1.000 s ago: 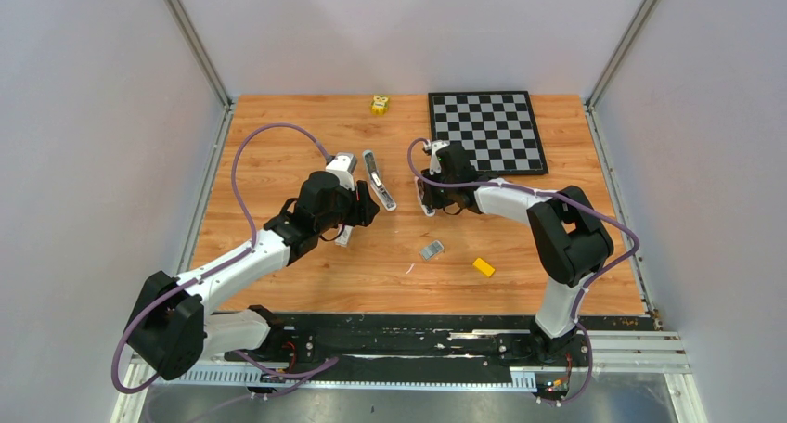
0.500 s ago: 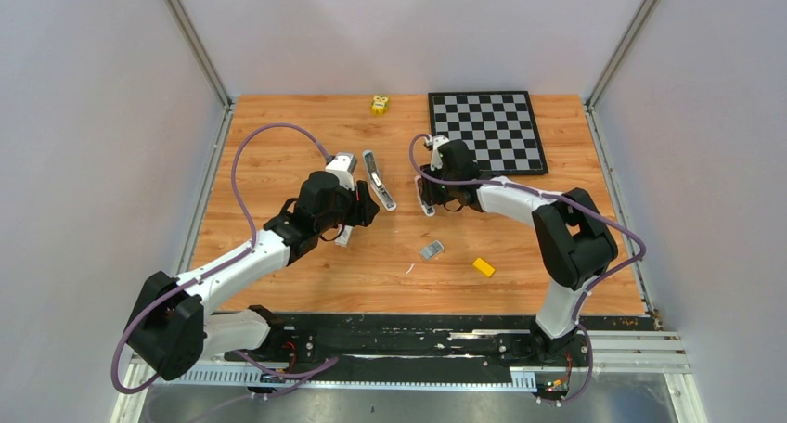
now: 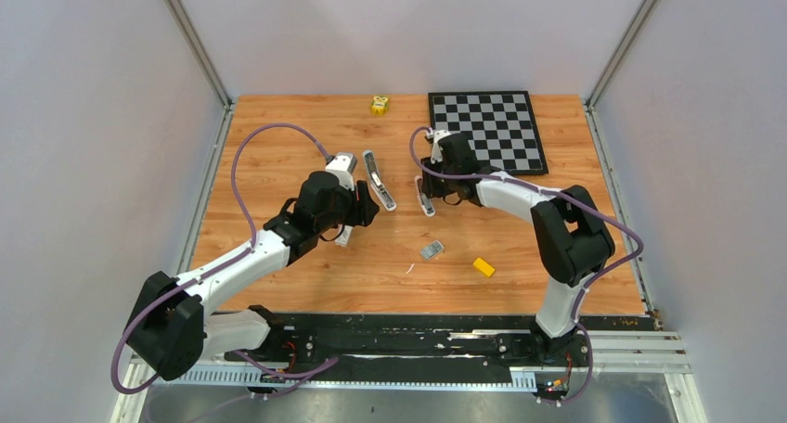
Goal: Load the staples into the stapler
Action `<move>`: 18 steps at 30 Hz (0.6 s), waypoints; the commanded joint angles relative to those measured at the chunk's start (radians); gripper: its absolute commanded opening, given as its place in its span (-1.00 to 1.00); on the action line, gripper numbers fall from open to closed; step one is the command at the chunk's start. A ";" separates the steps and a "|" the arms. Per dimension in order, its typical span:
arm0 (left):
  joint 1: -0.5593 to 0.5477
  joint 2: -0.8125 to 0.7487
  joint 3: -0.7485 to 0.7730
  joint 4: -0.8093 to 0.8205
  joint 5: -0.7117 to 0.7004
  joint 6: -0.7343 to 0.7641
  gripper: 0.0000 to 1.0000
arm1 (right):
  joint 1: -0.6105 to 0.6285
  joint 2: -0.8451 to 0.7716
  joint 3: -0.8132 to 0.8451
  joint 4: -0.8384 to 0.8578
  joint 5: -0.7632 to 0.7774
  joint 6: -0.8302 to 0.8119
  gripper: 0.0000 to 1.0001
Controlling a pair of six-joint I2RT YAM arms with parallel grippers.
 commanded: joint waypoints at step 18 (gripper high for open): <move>0.004 -0.018 -0.020 0.040 0.020 0.016 0.12 | -0.012 0.054 -0.004 -0.020 0.023 -0.006 -0.35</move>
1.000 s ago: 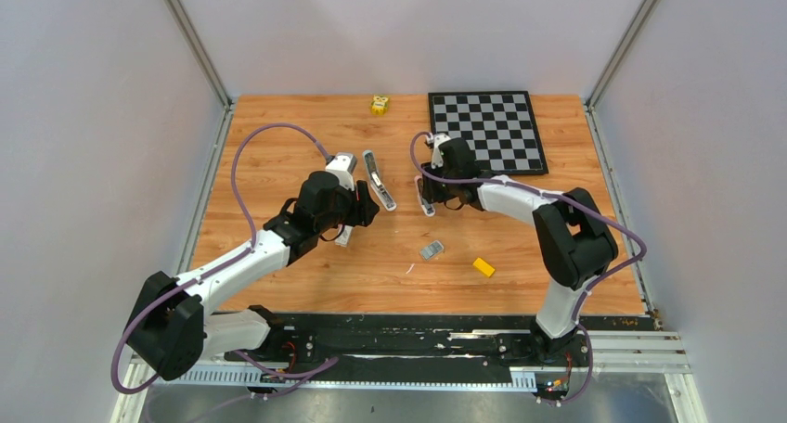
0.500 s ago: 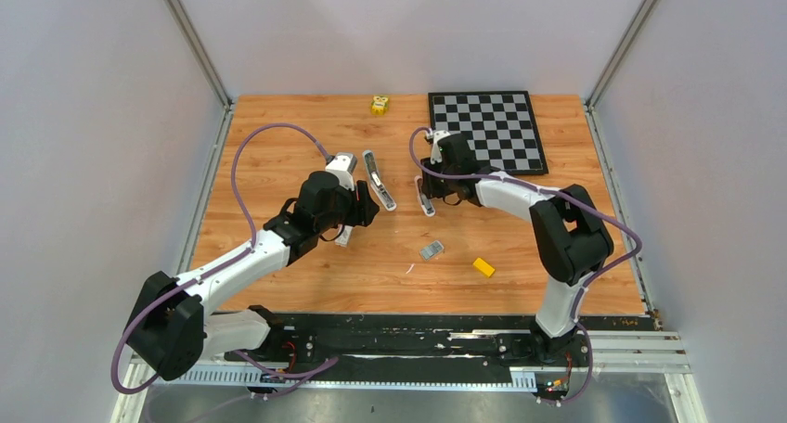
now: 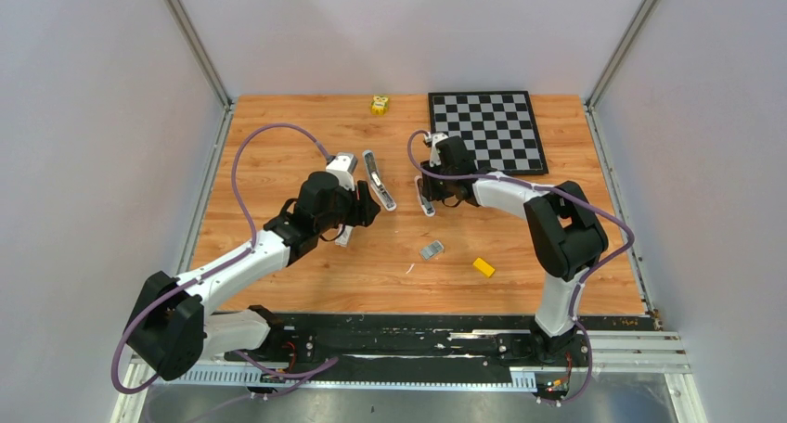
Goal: Load the staples into the stapler
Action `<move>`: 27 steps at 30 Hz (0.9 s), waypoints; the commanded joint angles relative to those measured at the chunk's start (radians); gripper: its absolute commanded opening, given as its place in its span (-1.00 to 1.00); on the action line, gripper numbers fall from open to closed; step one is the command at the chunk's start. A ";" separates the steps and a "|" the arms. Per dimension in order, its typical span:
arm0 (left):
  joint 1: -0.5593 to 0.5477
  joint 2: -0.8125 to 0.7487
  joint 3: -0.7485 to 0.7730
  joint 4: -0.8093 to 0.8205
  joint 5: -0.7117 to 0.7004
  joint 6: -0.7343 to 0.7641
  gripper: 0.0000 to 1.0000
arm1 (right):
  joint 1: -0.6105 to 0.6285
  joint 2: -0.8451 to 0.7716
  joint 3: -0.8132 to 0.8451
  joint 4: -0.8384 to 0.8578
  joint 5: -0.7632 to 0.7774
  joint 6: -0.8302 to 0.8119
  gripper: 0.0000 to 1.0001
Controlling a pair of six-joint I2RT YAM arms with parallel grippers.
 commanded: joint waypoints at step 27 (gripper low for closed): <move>0.027 0.279 0.174 0.217 0.156 -0.170 0.09 | -0.042 -0.127 -0.082 -0.055 -0.086 0.005 -0.27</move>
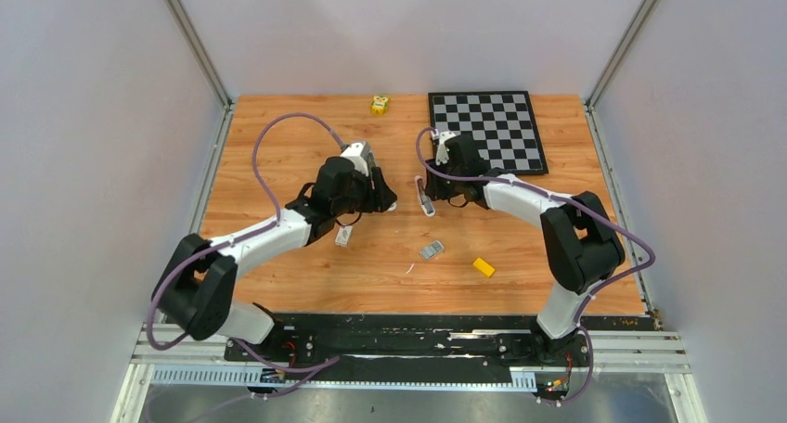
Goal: Load the staples into the stapler
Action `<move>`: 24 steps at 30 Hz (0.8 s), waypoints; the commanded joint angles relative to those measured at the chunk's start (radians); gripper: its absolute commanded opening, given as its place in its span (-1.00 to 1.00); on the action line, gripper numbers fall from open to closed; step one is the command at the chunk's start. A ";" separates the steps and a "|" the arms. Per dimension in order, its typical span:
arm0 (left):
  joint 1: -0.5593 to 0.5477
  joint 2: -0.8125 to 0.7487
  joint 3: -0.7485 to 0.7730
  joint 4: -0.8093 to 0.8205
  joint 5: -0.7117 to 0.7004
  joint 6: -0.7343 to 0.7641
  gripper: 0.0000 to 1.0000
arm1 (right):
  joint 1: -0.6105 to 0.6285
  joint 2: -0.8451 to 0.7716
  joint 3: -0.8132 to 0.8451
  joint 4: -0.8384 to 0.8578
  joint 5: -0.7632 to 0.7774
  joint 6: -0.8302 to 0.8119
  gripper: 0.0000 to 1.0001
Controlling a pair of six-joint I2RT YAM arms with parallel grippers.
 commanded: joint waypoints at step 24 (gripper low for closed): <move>0.088 0.604 0.413 0.290 0.332 -0.088 0.14 | -0.118 0.065 -0.044 0.052 -0.269 0.037 -0.42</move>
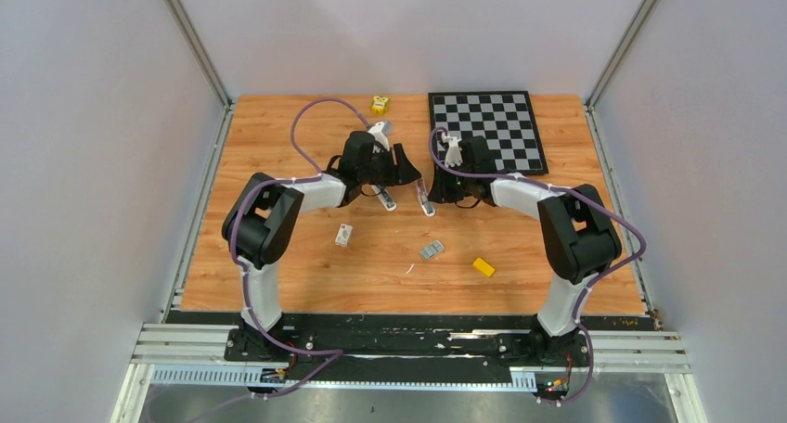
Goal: Load the staples into the stapler
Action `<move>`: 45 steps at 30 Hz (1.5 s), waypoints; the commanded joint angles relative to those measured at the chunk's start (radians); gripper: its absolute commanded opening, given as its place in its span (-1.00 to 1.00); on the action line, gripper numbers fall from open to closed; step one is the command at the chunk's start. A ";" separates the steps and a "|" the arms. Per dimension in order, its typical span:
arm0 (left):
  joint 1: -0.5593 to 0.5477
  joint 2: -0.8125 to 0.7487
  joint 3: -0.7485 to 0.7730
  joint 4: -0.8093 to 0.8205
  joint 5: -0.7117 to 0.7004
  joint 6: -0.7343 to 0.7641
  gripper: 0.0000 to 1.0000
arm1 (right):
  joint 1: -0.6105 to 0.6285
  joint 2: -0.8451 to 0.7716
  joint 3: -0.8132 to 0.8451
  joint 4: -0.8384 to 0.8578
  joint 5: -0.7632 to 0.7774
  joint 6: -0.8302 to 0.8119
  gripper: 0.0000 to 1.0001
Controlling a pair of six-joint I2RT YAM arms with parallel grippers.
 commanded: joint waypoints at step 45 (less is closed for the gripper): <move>-0.051 0.017 -0.014 0.062 0.201 0.031 -0.13 | -0.012 0.038 -0.048 0.023 0.019 0.029 -0.48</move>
